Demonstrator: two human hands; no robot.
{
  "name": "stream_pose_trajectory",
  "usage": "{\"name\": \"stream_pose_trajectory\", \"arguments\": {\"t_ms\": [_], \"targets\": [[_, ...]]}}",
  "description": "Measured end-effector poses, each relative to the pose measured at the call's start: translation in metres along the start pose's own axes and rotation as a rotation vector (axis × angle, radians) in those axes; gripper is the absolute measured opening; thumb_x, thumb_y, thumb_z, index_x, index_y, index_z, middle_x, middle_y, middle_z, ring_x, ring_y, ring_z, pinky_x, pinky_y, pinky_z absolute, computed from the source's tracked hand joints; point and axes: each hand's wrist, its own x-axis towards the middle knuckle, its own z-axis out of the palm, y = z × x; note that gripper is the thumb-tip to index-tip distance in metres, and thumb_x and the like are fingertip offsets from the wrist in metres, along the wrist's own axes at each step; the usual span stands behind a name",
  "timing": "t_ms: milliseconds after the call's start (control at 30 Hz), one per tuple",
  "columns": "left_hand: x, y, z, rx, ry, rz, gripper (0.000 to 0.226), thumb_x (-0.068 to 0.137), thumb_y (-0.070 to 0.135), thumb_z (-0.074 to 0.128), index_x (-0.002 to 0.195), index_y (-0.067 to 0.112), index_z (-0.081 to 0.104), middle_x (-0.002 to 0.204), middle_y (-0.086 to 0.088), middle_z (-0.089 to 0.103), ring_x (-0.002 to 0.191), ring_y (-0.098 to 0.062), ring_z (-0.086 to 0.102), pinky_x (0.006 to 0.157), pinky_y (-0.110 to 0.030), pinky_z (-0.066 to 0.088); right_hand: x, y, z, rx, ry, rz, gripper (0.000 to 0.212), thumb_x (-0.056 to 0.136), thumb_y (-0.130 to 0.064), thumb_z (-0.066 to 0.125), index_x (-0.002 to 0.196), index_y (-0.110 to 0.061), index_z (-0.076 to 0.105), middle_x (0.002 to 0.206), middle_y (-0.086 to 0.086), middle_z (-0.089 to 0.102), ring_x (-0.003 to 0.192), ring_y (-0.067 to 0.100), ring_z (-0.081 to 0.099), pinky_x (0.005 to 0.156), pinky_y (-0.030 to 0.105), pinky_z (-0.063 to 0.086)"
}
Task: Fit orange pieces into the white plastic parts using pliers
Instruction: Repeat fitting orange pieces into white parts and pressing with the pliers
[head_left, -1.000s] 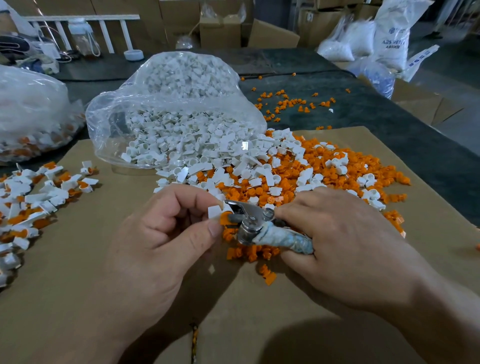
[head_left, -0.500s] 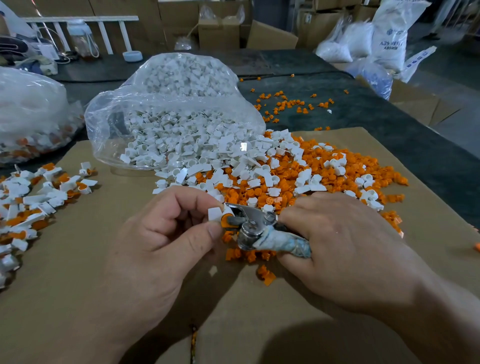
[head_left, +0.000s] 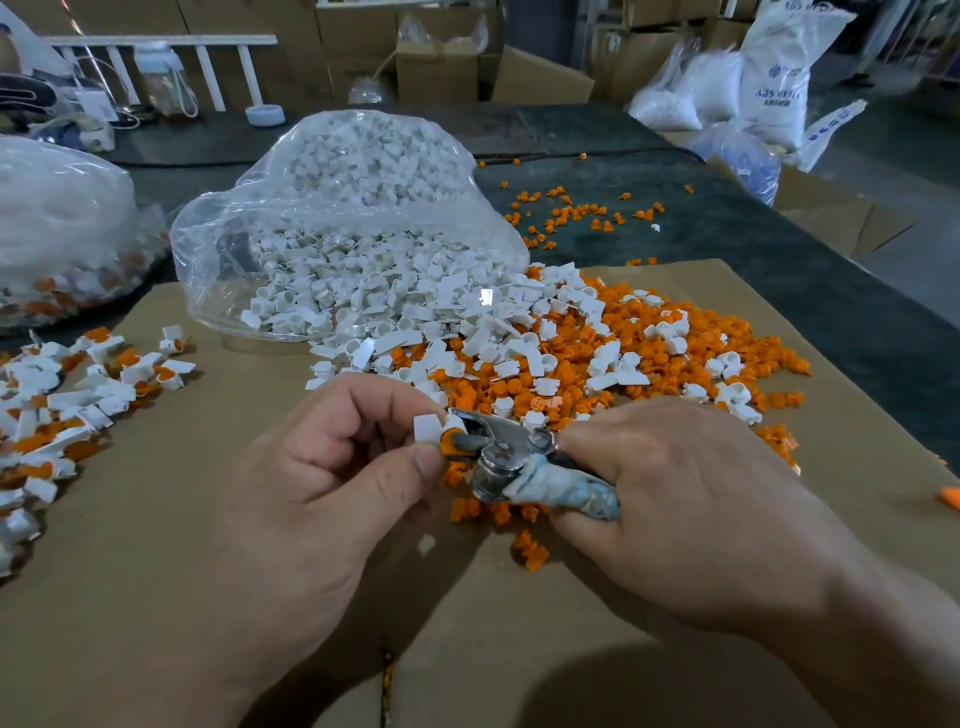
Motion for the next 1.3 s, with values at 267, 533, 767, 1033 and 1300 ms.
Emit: {"name": "stream_pose_trajectory", "arguments": {"t_ms": [267, 533, 767, 1033, 1300], "targets": [[0.000, -0.001, -0.001, 0.051, 0.064, 0.003, 0.015, 0.078, 0.033, 0.072, 0.093, 0.031, 0.072, 0.077, -0.001, 0.069, 0.063, -0.016, 0.064, 0.055, -0.025, 0.054, 0.000, 0.000, 0.005, -0.001, 0.067, 0.001, 0.041, 0.080, -0.060, 0.025, 0.065, -0.031, 0.049, 0.056, -0.014, 0.044, 0.052, 0.007, 0.043, 0.050, 0.029, 0.042], [0.000, 0.001, -0.003, 0.197, 0.121, -0.264, 0.025, 0.063, 0.047, 0.068, 0.075, 0.025, 0.066, 0.064, -0.001, 0.070, 0.056, -0.012, 0.066, 0.058, -0.034, 0.049, 0.011, 0.013, 0.016, -0.158, 0.011, 0.065, 0.070, 0.070, -0.085, 0.011, 0.098, -0.036, 0.052, 0.084, -0.015, 0.051, 0.080, 0.011, 0.045, 0.078, 0.034, 0.037], [0.000, 0.000, 0.005, -0.099, 0.115, -0.481, 0.014, 0.061, 0.014, 0.073, 0.056, 0.022, 0.061, 0.079, -0.020, 0.075, 0.070, -0.029, 0.074, 0.054, -0.031, 0.055, 0.019, 0.013, 0.021, -0.167, -0.045, 0.065, 0.073, 0.071, -0.085, 0.012, 0.111, -0.034, 0.047, 0.102, -0.010, 0.048, 0.095, 0.013, 0.041, 0.086, 0.037, 0.033], [0.001, 0.005, 0.009, -0.130, 0.066, -0.368, 0.039, 0.047, 0.027, 0.090, 0.083, 0.022, 0.076, 0.076, -0.005, 0.072, 0.067, -0.014, 0.069, 0.059, -0.018, 0.056, 0.012, -0.007, 0.011, 0.068, 0.254, -0.172, 0.028, 0.093, -0.042, 0.045, 0.098, -0.021, 0.064, 0.090, -0.005, 0.061, 0.083, 0.016, 0.054, 0.073, 0.036, 0.043], [-0.003, 0.002, 0.009, -0.024, -0.064, -0.326, 0.049, 0.049, 0.041, 0.090, 0.094, 0.027, 0.077, 0.080, -0.010, 0.075, 0.072, -0.019, 0.070, 0.066, -0.022, 0.058, 0.010, -0.012, 0.010, 0.018, 0.136, -0.241, 0.021, 0.093, -0.027, 0.051, 0.098, -0.017, 0.068, 0.088, -0.002, 0.064, 0.079, 0.016, 0.058, 0.070, 0.036, 0.050]]}}
